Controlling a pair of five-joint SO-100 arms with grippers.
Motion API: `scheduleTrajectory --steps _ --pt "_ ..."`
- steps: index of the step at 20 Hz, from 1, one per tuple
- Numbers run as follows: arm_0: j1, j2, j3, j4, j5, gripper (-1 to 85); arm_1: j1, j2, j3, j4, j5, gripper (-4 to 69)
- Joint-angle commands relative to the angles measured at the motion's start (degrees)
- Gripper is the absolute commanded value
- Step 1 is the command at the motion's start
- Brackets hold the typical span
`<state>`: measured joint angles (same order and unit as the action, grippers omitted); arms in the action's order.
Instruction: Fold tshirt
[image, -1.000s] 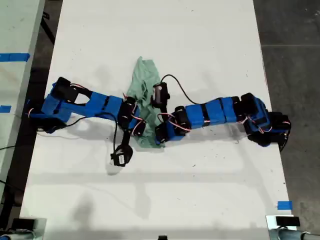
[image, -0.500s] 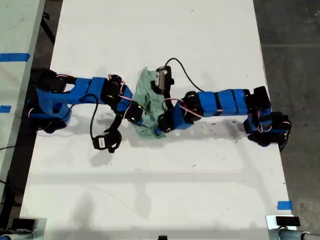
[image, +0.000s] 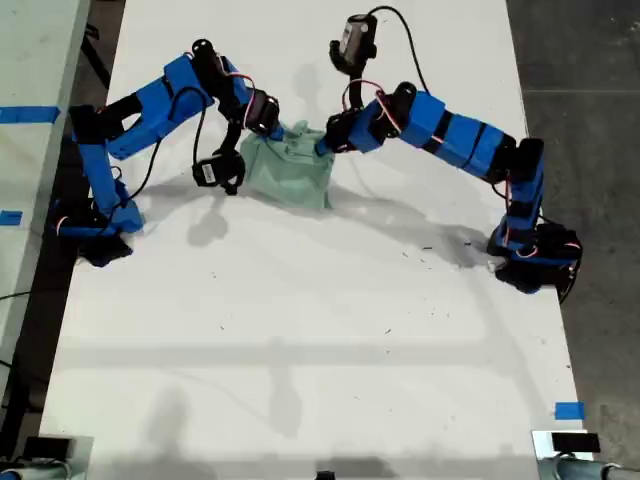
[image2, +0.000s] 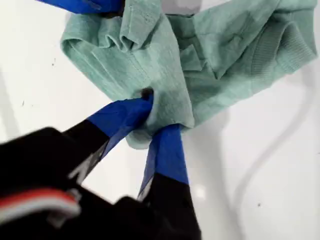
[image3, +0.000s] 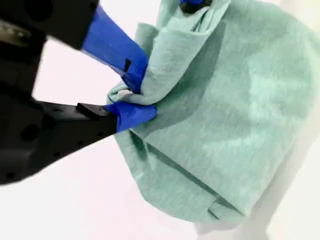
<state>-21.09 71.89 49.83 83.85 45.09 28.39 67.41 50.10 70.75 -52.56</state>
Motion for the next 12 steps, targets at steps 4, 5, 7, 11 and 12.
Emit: scheduleTrajectory --steps 4,5,7,11,12 --pt "-7.03 -10.55 -1.23 -11.87 8.61 0.3 8.44 -0.97 1.41 -10.9 -7.03 -2.0" --pt "-7.82 -14.41 -1.23 -14.33 9.23 2.6 9.23 -3.87 1.41 -12.66 -7.38 -2.1" --pt "-10.46 -22.76 -2.9 -17.31 8.0 14.6 11.16 -11.51 -0.44 -14.24 -7.12 14.8" --pt "-15.64 -24.61 -2.9 -13.89 3.6 33.6 14.94 -17.23 -0.88 -8.26 -5.8 32.8" --pt "-16.08 -21.97 -2.46 -12.22 3.6 33.5 15.03 -15.56 -0.35 -5.98 -5.71 29.6"
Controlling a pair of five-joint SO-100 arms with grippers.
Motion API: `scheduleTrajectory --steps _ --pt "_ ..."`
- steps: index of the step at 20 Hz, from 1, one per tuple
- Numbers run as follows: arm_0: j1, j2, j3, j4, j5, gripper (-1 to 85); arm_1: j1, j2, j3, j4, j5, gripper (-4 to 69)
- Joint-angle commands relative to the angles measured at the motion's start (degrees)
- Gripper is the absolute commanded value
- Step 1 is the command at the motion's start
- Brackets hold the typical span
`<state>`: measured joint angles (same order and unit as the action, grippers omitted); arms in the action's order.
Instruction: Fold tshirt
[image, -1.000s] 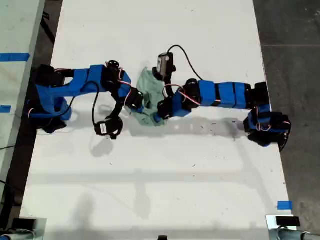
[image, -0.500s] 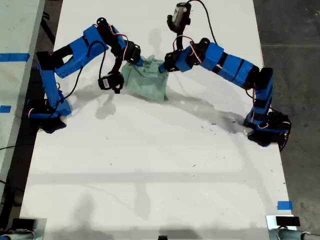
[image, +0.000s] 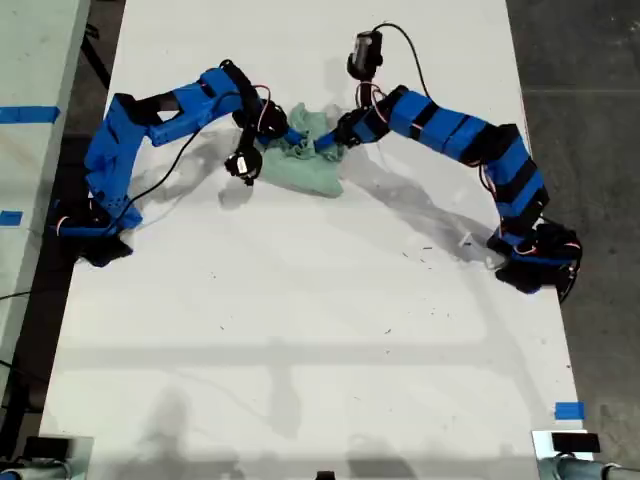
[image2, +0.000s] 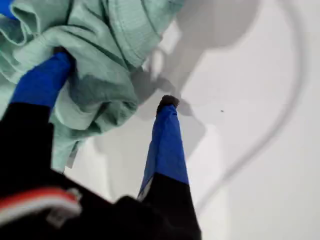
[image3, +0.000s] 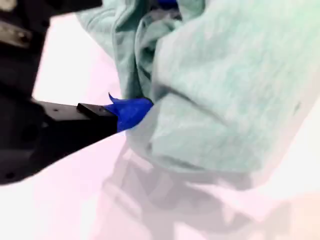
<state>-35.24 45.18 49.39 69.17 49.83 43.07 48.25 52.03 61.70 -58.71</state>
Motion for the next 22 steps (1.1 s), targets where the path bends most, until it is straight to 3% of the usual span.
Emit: scheduleTrajectory --steps 1,6,9,11,15,17,19,22 --pt "-2.37 7.82 -2.02 4.31 -1.23 33.2 0.35 7.03 -0.44 3.78 0.44 28.9" --pt "-0.88 26.28 0.0 10.81 -1.23 31.4 -2.55 23.73 3.16 10.99 2.11 22.2" --pt "3.25 38.76 9.84 11.43 -2.29 30.2 -4.48 38.23 14.41 11.07 3.78 19.3" --pt "6.15 50.71 24.35 6.86 -2.29 26.2 -5.45 49.13 26.46 9.67 5.8 17.5" --pt "12.92 76.82 59.68 -6.77 -6.06 4.3 -8.53 71.98 54.67 2.99 12.57 13.5" --pt "15.91 85.87 72.69 -10.81 -8.96 2.3 -10.81 82.53 66.45 0.44 18.02 11.2" --pt "18.28 91.93 83.32 -13.18 -13.62 1.5 -13.18 92.02 77.26 -2.2 23.73 3.5" --pt "21.88 101.95 98.44 -17.67 -20.57 0.8 -16.17 104.15 92.99 -4.83 33.22 1.1"
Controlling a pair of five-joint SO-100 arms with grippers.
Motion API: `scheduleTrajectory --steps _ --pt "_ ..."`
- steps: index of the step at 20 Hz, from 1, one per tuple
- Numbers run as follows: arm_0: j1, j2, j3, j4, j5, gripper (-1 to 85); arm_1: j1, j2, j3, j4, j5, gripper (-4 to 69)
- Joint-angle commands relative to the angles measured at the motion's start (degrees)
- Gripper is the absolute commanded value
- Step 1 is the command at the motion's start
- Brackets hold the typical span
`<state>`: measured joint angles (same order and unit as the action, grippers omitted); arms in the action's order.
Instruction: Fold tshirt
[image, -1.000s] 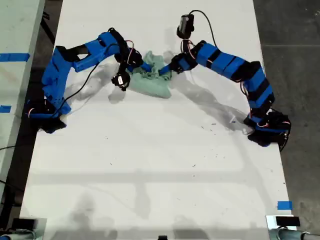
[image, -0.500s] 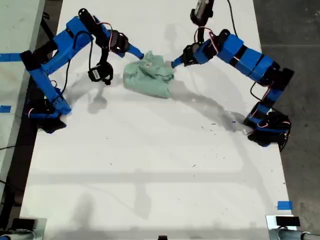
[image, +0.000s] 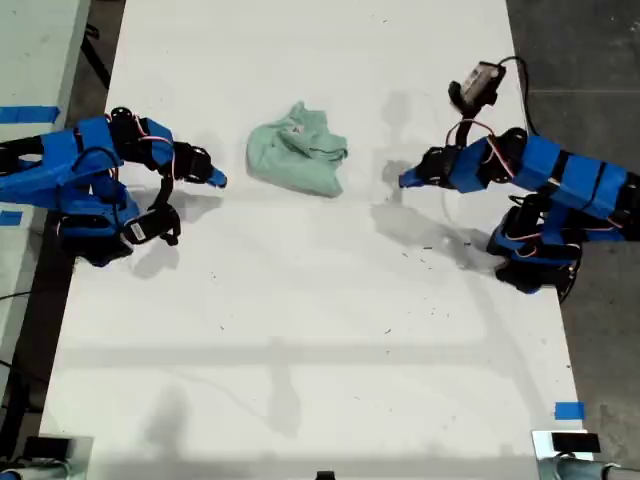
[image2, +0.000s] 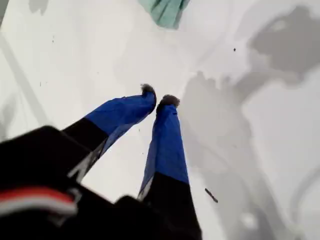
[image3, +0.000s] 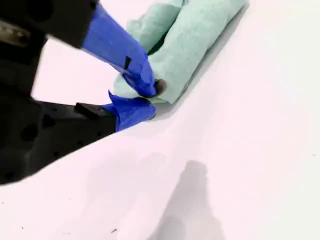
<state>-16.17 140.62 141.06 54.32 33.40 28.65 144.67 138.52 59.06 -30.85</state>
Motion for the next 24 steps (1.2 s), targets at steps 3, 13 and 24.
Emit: scheduleTrajectory --steps 3,13,24 --pt "5.98 16.52 18.02 0.18 -13.18 0.1 -5.62 18.19 17.67 -2.2 13.89 0.9" --pt "10.2 50.1 31.9 26.28 -22.06 4.8 -10.11 47.9 33.84 10.63 26.1 -0.8" --pt "27.6 50.1 31.9 26.28 -22.06 6.3 -7.73 47.9 33.75 10.9 -1.76 -0.7"
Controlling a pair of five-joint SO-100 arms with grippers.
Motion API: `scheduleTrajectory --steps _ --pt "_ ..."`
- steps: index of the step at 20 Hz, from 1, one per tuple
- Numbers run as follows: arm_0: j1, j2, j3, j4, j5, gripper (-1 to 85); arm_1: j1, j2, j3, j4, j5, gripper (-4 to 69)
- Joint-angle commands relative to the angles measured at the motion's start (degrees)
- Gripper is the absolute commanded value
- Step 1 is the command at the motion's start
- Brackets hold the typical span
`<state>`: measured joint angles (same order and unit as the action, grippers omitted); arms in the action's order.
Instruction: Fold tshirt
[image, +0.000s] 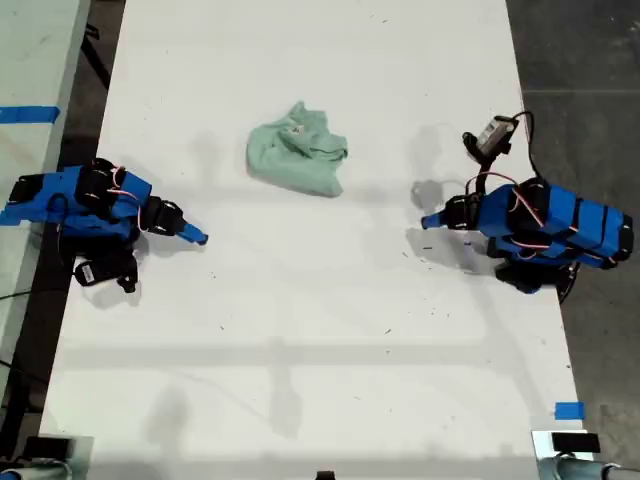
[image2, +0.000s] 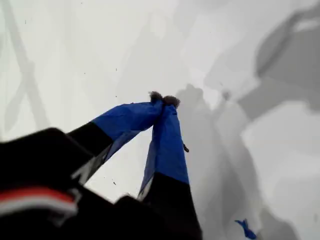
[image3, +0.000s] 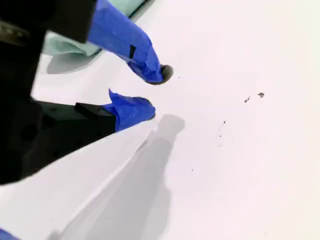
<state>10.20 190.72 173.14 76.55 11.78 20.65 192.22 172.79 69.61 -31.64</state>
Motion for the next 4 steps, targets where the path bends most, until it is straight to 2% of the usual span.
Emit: scheduleTrajectory --steps 1,4 --pt "1.41 0.0 -0.18 4.04 -0.44 6.3 0.26 0.35 -0.53 0.35 -0.97 -0.7" --pt "1.41 0.0 -0.18 4.04 -0.44 6.3 0.26 0.35 -0.53 0.35 -0.97 -0.7"
